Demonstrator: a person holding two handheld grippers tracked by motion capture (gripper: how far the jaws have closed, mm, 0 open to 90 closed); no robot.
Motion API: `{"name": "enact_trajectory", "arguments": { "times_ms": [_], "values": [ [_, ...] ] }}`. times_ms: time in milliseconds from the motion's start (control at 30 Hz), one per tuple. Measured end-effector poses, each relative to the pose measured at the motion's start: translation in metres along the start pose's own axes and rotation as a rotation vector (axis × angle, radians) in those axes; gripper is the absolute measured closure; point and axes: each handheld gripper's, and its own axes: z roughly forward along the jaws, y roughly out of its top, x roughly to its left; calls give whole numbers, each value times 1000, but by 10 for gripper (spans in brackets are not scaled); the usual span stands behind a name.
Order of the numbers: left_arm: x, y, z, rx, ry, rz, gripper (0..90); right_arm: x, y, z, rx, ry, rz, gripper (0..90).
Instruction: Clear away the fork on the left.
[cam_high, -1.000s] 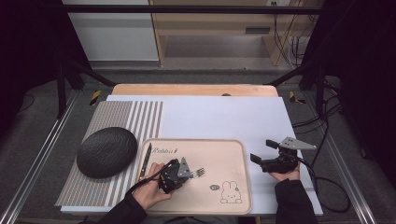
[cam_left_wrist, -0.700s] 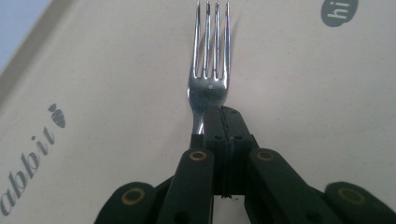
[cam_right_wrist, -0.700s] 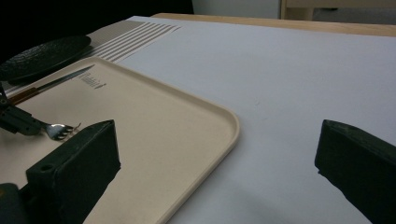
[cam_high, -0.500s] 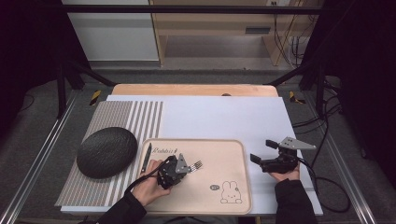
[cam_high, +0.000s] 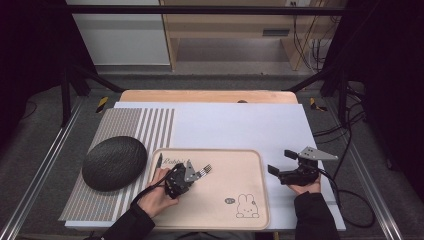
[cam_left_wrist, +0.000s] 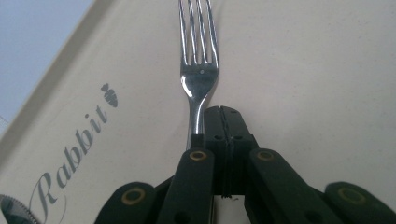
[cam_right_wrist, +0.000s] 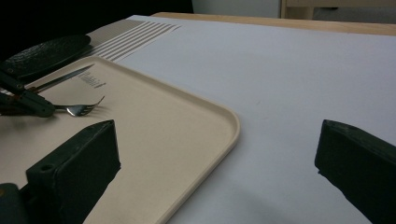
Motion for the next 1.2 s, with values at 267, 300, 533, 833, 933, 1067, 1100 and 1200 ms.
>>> {"name": "enact_trajectory", "arguments": {
  "times_ms": [267, 300, 533, 833, 933, 1067, 1100, 1200],
  "values": [
    [7, -4, -1, 8, 25, -13, 900, 0, 0, 0, 0, 1, 0, 2],
    [8, -5, -2, 8, 29, -15, 900, 0, 0, 0, 0, 1, 0, 2],
    [15, -8, -1, 16, 59, -24, 900, 0, 0, 0, 1, 2, 0, 2],
    [24, -13, -2, 9, 75, -52, 900, 1, 0, 0, 3, 2, 0, 2],
    [27, -16, -3, 11, 88, -61, 900, 1, 0, 0, 3, 1, 0, 2],
    [32, -19, -4, 18, 98, -80, 900, 0, 0, 1, 4, 2, -1, 2],
    [33, -20, -4, 22, 101, -82, 900, 0, 0, 1, 4, 2, -1, 2],
    [35, -22, -6, 34, 110, -91, 900, 0, 0, 1, 4, 2, -1, 2]
  ]
}}
